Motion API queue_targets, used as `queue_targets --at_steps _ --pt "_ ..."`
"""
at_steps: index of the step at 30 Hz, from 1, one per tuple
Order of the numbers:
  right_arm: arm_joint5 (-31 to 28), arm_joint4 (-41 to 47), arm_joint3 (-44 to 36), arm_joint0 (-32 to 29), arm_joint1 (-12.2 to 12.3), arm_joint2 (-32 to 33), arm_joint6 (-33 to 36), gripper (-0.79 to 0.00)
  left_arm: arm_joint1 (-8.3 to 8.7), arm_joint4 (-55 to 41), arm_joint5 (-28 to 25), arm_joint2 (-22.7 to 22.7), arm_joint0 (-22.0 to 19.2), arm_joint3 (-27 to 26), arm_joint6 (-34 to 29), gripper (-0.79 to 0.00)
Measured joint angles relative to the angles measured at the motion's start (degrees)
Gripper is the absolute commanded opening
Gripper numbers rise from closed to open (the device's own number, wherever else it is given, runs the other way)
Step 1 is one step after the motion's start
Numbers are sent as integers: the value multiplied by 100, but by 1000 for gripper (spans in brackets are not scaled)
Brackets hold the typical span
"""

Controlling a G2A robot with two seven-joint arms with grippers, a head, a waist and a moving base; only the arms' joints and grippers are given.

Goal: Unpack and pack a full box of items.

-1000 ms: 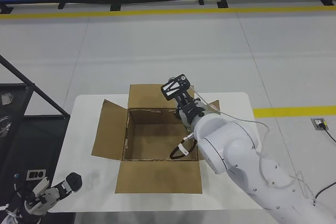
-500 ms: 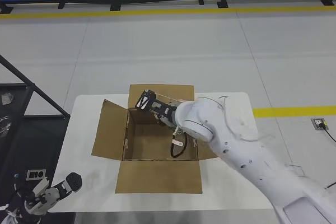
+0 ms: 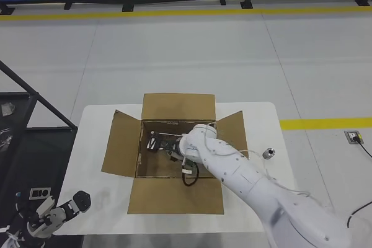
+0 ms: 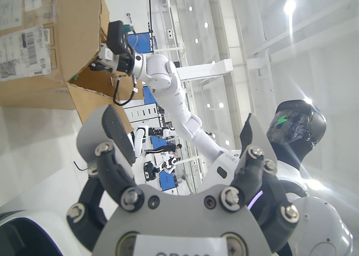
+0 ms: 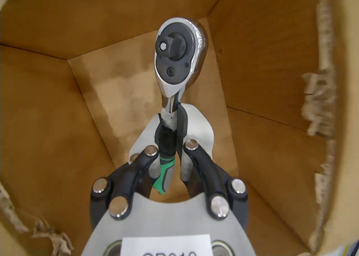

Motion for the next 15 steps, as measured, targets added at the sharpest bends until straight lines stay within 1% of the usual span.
queue_targets --at_steps 4,6,8,11,15 --pt "-207 71 662 33 -304 -35 -107 -785 0 0 0 0 0 0 0 0" --pt "-242 62 877 46 -412 -52 -103 -785 0 0 0 0 0 0 0 0" --pt "-196 37 1092 58 -529 -72 22 -785 0 0 0 0 0 0 0 0" --pt "25 40 1321 76 -691 -75 301 -785 0 0 0 0 0 0 0 0" --pt "16 36 1567 94 -849 -72 469 -785 0 0 0 0 0 0 0 0"
